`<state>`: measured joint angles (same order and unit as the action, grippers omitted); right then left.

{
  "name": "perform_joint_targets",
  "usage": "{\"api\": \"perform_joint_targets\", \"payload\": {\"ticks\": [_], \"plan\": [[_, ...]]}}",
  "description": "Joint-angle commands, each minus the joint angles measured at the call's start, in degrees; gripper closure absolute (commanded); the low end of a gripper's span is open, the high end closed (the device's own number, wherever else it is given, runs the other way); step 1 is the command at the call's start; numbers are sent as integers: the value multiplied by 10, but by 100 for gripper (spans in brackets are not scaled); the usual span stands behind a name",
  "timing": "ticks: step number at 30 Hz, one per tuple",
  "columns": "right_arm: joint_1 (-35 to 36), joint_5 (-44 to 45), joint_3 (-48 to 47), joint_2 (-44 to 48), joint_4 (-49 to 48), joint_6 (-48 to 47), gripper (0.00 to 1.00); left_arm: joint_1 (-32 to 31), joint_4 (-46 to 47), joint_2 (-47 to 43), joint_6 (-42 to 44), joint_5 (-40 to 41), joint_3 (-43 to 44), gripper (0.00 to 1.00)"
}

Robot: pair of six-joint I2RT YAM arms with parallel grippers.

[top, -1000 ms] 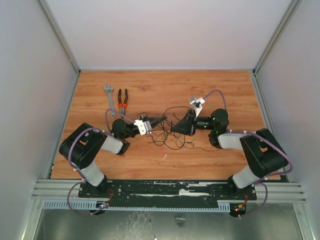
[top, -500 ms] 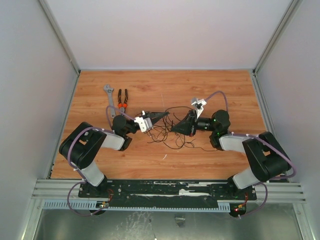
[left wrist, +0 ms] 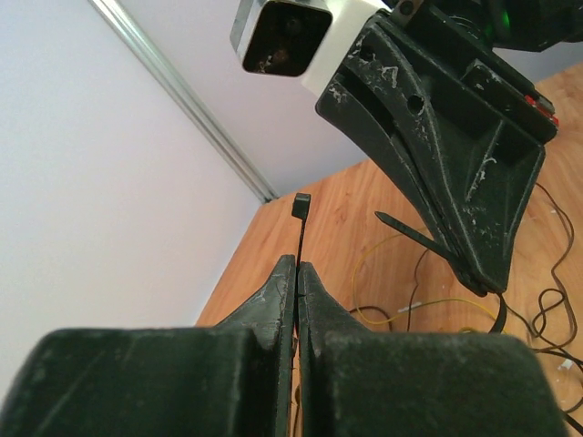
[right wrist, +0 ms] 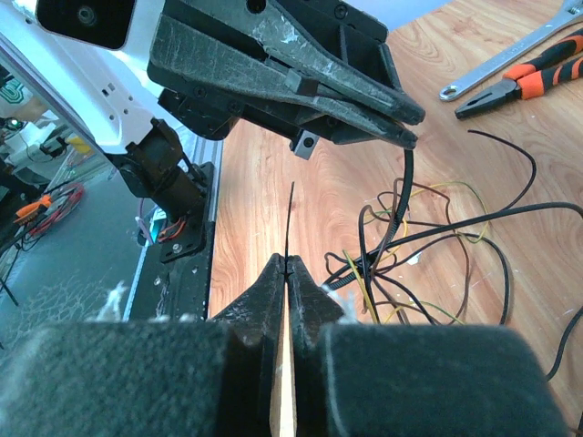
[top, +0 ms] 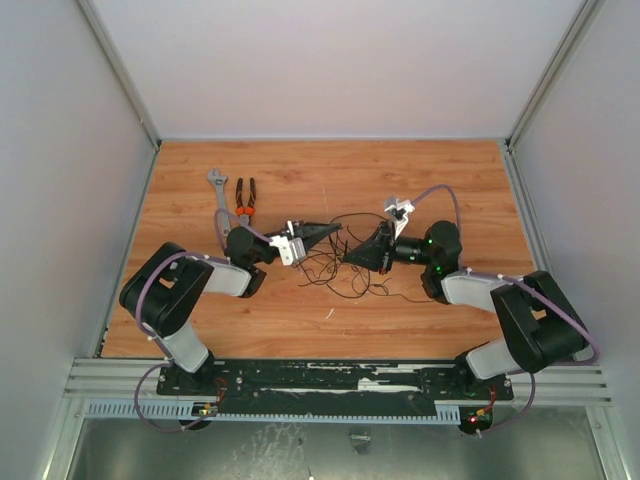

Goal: Zip-tie the wires
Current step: Tie the cable at the center of the board.

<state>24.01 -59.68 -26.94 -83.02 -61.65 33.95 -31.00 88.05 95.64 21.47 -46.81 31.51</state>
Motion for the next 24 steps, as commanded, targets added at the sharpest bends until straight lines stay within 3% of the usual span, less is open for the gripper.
{"api": "perform_joint_targets", "payload": {"ticks": [1,24], "plan": [[5,9,3,13,24,-25,100,-5,186,7,18,-16,2,100],[7,-13,-49,-5,33,-9,100,-8,186,17,46,-15,1,100]]}}
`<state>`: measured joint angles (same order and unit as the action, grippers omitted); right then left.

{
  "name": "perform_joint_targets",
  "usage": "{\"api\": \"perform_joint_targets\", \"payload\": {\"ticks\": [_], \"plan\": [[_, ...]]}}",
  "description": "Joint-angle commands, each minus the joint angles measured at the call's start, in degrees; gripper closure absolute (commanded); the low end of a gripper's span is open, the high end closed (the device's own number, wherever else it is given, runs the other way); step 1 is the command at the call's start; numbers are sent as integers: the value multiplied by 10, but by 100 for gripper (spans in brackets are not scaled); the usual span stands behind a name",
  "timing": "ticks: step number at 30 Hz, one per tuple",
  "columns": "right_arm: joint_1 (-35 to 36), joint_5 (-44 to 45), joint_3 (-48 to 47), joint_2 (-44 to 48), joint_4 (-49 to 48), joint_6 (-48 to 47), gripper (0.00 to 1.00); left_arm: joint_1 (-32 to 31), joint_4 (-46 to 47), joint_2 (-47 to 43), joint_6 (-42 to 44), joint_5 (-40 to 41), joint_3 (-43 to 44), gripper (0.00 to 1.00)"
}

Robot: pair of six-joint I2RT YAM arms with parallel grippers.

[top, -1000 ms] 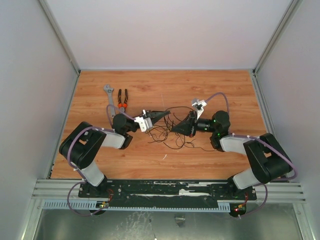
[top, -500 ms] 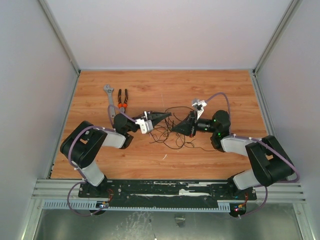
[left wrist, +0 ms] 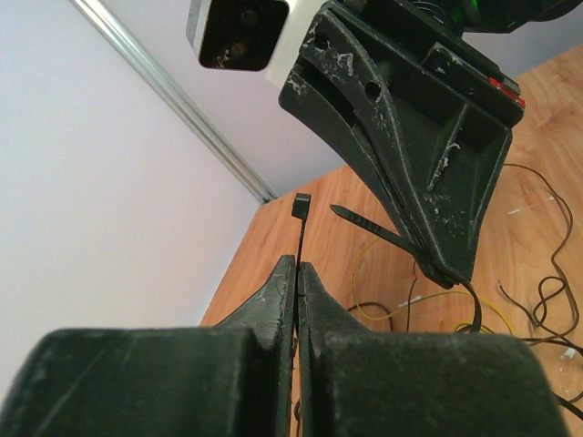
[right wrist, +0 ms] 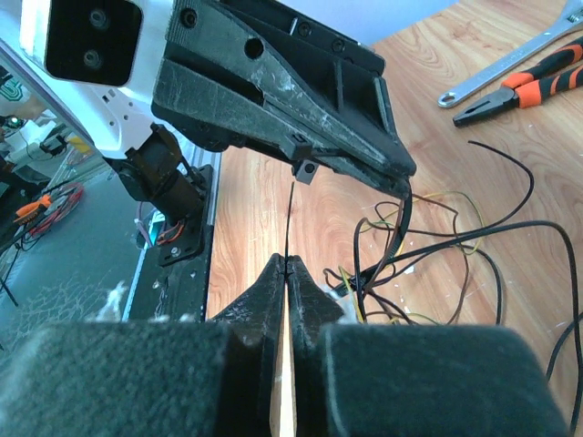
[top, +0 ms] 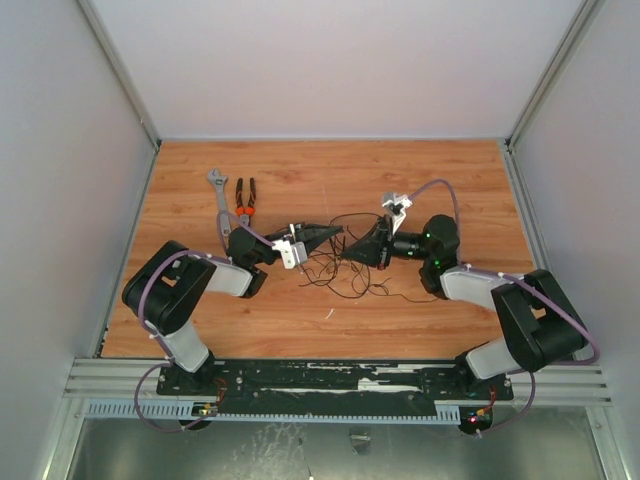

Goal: Zip-tie the wires
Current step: Tie the cable at the center of the board.

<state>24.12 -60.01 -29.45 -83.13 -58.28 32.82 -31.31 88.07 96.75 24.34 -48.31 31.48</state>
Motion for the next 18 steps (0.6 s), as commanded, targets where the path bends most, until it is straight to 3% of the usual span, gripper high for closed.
{"api": "perform_joint_targets", "payload": {"ticks": [1,18], "plan": [[7,-10,-26,-3,3,1,100,-5,186,7,18,1,1,100],[8,-11,-21,-17,-14,12,100,-9,186,2,25,7,-3,100]]}}
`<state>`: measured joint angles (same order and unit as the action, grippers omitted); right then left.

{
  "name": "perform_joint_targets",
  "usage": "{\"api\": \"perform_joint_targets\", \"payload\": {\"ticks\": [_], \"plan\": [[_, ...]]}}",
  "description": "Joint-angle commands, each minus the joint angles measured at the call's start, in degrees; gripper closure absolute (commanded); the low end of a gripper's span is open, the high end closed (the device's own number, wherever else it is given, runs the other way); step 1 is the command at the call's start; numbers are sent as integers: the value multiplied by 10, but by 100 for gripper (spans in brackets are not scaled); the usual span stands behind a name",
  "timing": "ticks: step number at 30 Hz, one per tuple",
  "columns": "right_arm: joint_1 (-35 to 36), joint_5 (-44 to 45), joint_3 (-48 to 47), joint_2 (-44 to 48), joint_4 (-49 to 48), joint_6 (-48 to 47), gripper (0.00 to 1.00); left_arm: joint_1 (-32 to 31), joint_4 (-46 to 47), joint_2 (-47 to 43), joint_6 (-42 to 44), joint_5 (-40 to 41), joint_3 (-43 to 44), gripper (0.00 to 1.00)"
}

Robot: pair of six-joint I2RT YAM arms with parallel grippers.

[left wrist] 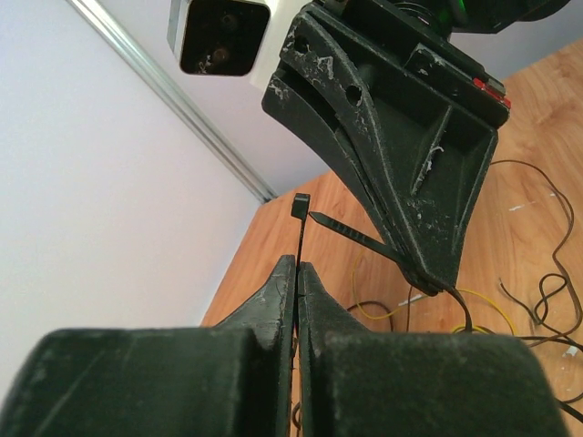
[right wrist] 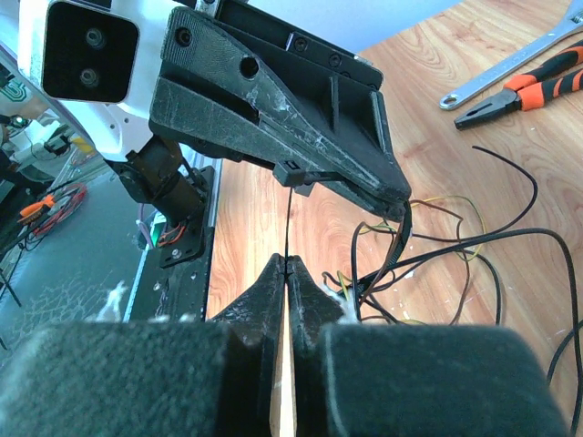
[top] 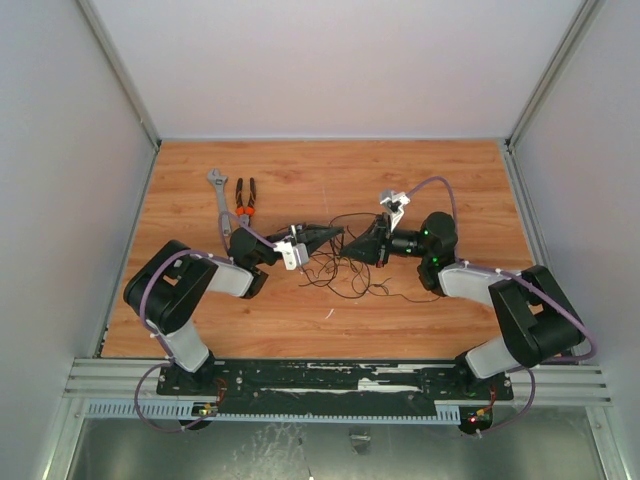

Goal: Zip-tie the wires
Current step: Tie the cable at the center of the board.

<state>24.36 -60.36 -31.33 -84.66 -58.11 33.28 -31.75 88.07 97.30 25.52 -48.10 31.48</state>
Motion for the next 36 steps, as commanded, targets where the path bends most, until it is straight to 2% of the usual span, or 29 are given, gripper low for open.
{"api": "perform_joint_targets", "payload": {"ticks": [1,25,36], "plan": [[6,-8,-2,-1,-16,7,100,-4,186,-3,13,5,-3,100],[-1,-21,-7,21,10,-4,100,-4,186,-3,16,12,-6,100],[-8,-24,-9,12,-5,19,100,-4,186,-8,24,13,-14,100]]}}
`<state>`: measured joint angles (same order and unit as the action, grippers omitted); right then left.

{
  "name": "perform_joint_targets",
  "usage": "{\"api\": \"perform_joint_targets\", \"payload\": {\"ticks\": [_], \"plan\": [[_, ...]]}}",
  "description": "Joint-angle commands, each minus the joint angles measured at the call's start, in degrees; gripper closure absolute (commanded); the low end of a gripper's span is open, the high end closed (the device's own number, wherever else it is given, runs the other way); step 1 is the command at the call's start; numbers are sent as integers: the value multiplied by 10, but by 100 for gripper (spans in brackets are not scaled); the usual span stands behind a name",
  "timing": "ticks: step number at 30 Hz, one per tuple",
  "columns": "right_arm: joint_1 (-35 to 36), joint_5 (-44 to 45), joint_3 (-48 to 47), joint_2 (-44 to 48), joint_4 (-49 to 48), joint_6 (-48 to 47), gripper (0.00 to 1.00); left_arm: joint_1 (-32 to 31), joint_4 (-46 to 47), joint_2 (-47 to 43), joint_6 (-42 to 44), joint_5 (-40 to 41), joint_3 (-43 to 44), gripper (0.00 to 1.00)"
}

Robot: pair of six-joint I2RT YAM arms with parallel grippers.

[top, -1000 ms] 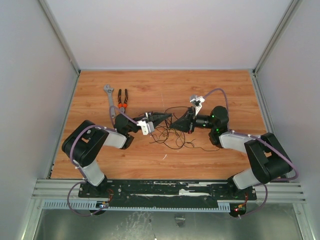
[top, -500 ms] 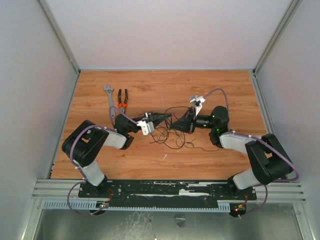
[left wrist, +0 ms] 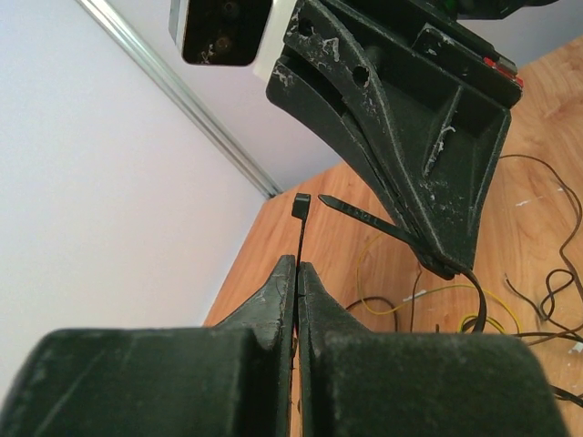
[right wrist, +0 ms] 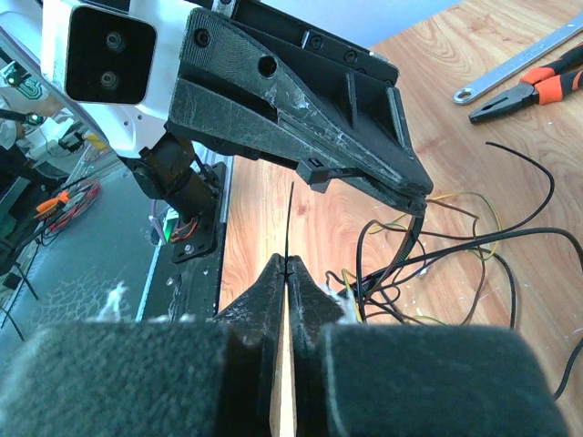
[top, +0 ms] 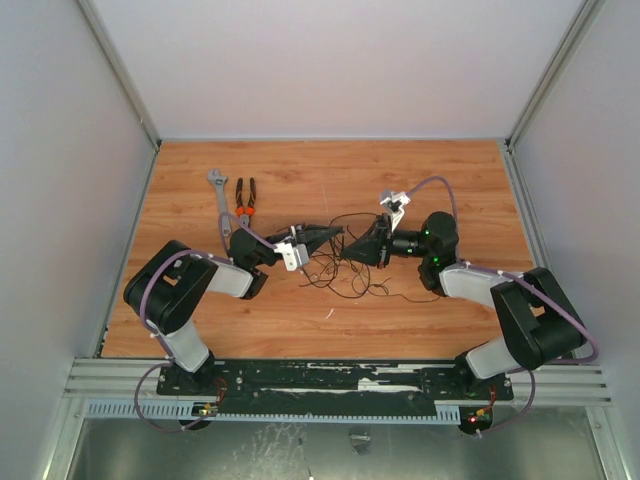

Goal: Zip-tie the wires
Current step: Tie the cable at the center of the board.

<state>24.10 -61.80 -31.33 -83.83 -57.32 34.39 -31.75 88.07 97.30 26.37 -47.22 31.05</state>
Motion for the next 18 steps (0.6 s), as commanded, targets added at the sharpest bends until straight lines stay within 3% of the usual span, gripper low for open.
{"api": "perform_joint_targets", "payload": {"ticks": [1,18], "plan": [[-5,-11,-9,3,-12,7,100,-4,186,-8,16,5,-9,100],[-7,-17,-8,-16,-5,2,100,-8,186,-13,16,4,-10,100]]}}
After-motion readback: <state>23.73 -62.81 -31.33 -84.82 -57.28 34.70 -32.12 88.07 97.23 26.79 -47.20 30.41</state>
